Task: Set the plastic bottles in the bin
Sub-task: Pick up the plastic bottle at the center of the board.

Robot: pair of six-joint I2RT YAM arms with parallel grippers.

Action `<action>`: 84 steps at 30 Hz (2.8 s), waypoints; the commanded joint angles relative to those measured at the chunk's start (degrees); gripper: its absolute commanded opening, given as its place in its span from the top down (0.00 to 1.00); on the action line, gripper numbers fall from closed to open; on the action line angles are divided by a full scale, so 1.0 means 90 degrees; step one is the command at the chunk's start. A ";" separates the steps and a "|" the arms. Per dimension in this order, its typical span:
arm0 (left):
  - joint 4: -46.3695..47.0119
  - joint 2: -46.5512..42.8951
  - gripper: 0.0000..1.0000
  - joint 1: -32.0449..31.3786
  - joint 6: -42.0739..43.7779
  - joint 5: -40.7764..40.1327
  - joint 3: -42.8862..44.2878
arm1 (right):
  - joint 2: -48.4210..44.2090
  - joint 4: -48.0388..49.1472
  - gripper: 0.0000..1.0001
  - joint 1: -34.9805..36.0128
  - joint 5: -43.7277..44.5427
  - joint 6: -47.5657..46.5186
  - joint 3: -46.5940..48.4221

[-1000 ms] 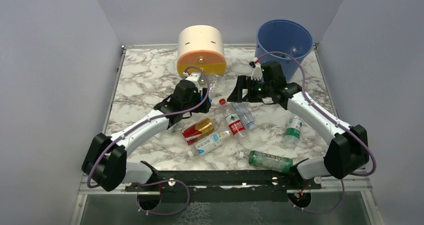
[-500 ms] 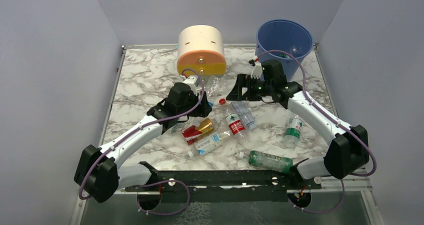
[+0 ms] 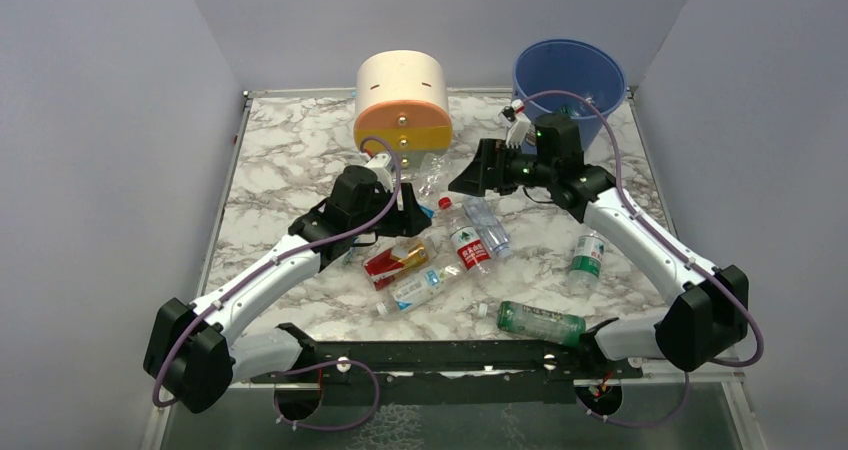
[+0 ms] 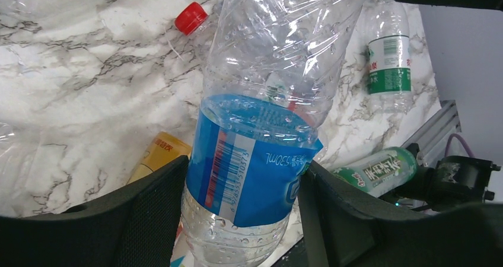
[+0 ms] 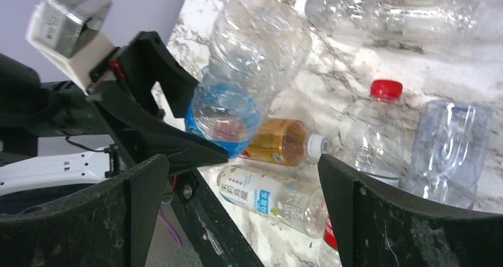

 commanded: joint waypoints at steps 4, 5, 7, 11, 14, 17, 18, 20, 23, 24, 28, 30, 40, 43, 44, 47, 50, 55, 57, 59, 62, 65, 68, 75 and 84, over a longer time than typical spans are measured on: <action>0.0799 0.0087 0.32 -0.0019 -0.0568 0.0988 -0.0266 | -0.0081 0.0793 0.00 -0.0015 -0.0443 0.0193 -0.0020; 0.0892 0.0111 0.32 -0.0019 -0.0626 0.1058 -0.0288 | -0.0062 0.0822 0.00 -0.0021 -0.0446 0.0202 -0.0019; 0.1027 0.0123 0.32 -0.0022 -0.0717 0.1146 -0.0329 | 0.0009 0.0842 0.00 -0.0017 -0.0432 0.0217 0.0001; 0.1083 0.0151 0.32 -0.0024 -0.0757 0.1193 -0.0299 | 0.0175 0.0845 0.00 -0.0018 -0.0397 0.0235 0.0065; 0.1132 0.0192 0.32 -0.0019 -0.0788 0.1243 -0.0278 | 0.0285 0.0880 0.00 -0.0017 -0.0382 0.0266 0.0101; 0.1236 0.0223 0.32 -0.0019 -0.0857 0.1307 -0.0276 | 0.0414 0.0852 0.01 -0.0016 -0.0336 0.0266 0.0131; 0.1263 0.0225 0.32 -0.0020 -0.0877 0.1323 -0.0262 | 0.0440 0.0857 0.01 -0.0015 -0.0313 0.0271 0.0124; 0.1283 0.0235 0.32 -0.0019 -0.0893 0.1351 -0.0250 | 0.0491 0.0873 0.01 -0.0015 -0.0295 0.0281 0.0124; 0.1283 0.0250 0.32 -0.0029 -0.0894 0.1365 -0.0233 | 0.0548 0.0975 0.01 -0.0016 -0.0315 0.0341 0.0098; 0.1280 0.0261 0.32 -0.0029 -0.0894 0.1370 -0.0237 | 0.0564 0.1014 0.01 -0.0014 -0.0334 0.0370 0.0094; 0.1329 0.0284 0.32 -0.0039 -0.0910 0.1373 -0.0284 | 0.0676 0.1157 0.02 -0.0001 -0.0404 0.0458 0.0123; 0.1350 0.0277 0.32 -0.0053 -0.0930 0.1380 -0.0303 | 0.0741 0.1190 0.03 0.0020 -0.0424 0.0482 0.0152; 0.1351 0.0220 0.32 -0.0085 -0.0933 0.1399 -0.0255 | 0.1006 0.1328 0.06 0.0123 -0.0486 0.0566 0.0267; 0.1366 0.0208 0.32 -0.0099 -0.0931 0.1398 -0.0260 | 0.1063 0.1374 0.07 0.0179 -0.0484 0.0597 0.0267; 0.1371 0.0206 0.32 -0.0098 -0.0930 0.1406 -0.0266 | 0.1080 0.1380 0.07 0.0190 -0.0486 0.0607 0.0270; 0.1409 0.0214 0.32 -0.0116 -0.0923 0.1423 -0.0277 | 0.1136 0.1407 0.08 0.0233 -0.0480 0.0618 0.0285; 0.1424 0.0233 0.32 -0.0122 -0.0923 0.1447 -0.0268 | 0.1187 0.1416 0.09 0.0260 -0.0475 0.0623 0.0312; 0.1435 0.0235 0.32 -0.0127 -0.0913 0.1475 -0.0228 | 0.1250 0.1442 0.13 0.0294 -0.0484 0.0628 0.0341; 0.1435 0.0235 0.32 -0.0135 -0.0908 0.1482 -0.0219 | 0.1260 0.1447 0.16 0.0292 -0.0475 0.0619 0.0330; 0.1435 0.0232 0.32 -0.0136 -0.0904 0.1481 -0.0218 | 0.1260 0.1454 0.21 0.0291 -0.0477 0.0609 0.0326; 0.1433 0.0243 0.32 -0.0146 -0.0899 0.1492 -0.0225 | 0.1269 0.1474 0.27 0.0288 -0.0480 0.0599 0.0307; 0.1453 0.0254 0.32 -0.0152 -0.0894 0.1495 -0.0226 | 0.1270 0.1491 0.32 0.0302 -0.0493 0.0601 0.0303; 0.1478 0.0259 0.32 -0.0164 -0.0903 0.1526 -0.0220 | 0.1250 0.1521 0.38 0.0298 -0.0504 0.0589 0.0269; 0.1483 0.0222 0.30 -0.0178 -0.0881 0.1544 -0.0256 | 0.1237 0.1554 0.43 0.0306 -0.0497 0.0598 0.0187; 0.1479 0.0216 0.22 -0.0183 -0.0845 0.1496 -0.0279 | 0.1142 0.1566 0.47 0.0300 -0.0475 0.0599 0.0077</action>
